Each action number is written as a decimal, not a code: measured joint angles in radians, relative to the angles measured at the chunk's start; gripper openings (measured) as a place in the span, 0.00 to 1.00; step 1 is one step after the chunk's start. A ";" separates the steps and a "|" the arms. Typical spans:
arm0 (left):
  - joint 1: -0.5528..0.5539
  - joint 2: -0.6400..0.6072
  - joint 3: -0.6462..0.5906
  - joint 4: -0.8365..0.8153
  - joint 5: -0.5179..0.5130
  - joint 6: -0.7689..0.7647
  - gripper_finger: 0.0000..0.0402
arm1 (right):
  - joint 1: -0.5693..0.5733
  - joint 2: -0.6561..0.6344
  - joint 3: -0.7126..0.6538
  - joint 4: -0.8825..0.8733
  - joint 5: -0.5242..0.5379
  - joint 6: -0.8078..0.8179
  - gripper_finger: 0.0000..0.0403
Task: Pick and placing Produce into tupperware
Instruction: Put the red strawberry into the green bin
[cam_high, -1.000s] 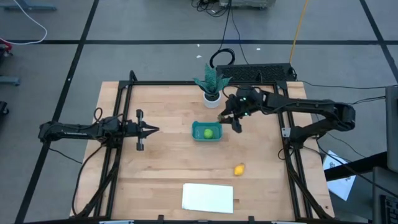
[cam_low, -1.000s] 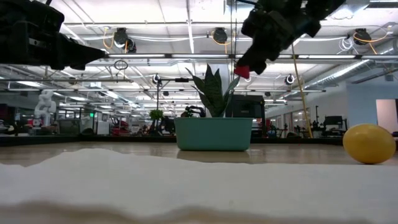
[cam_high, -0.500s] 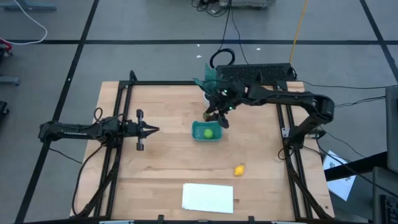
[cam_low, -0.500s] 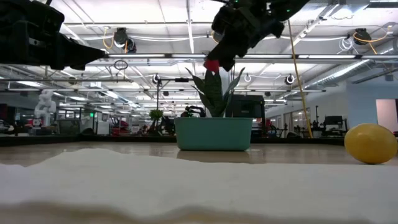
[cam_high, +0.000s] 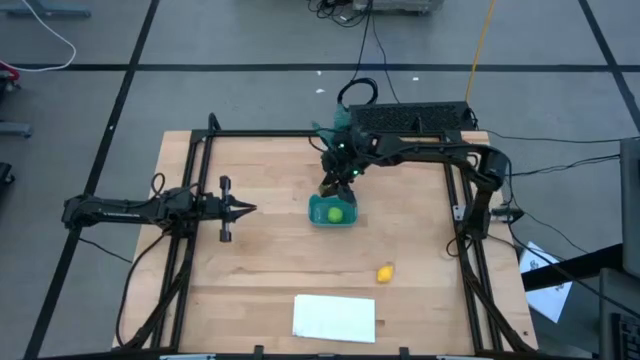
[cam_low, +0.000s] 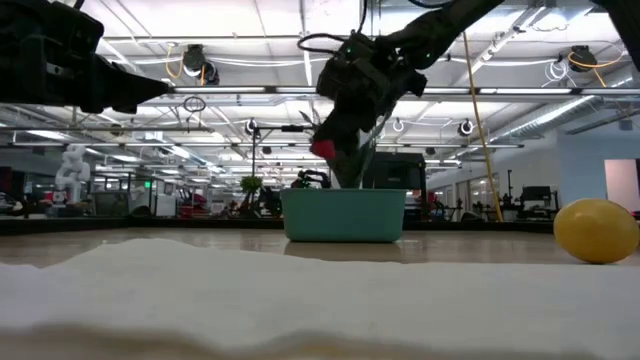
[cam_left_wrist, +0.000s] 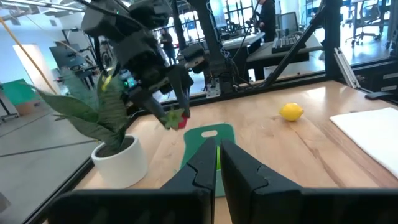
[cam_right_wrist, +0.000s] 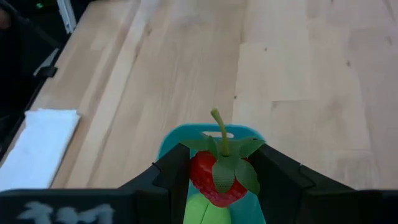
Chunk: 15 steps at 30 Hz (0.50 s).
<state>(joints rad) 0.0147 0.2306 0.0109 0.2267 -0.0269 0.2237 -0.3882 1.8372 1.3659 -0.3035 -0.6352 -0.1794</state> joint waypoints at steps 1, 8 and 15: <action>0.000 0.000 0.000 -0.002 0.000 0.000 0.06 | 0.001 0.007 0.000 0.004 0.000 0.000 0.34; 0.000 0.000 0.000 -0.022 0.000 0.001 0.06 | 0.013 0.057 0.000 0.024 -0.002 -0.103 0.34; 0.000 0.000 0.000 -0.022 0.000 0.001 0.06 | 0.026 0.072 0.000 0.045 -0.011 -0.193 0.34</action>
<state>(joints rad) 0.0147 0.2306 0.0109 0.2043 -0.0270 0.2245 -0.3625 1.9095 1.3659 -0.2584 -0.6462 -0.3727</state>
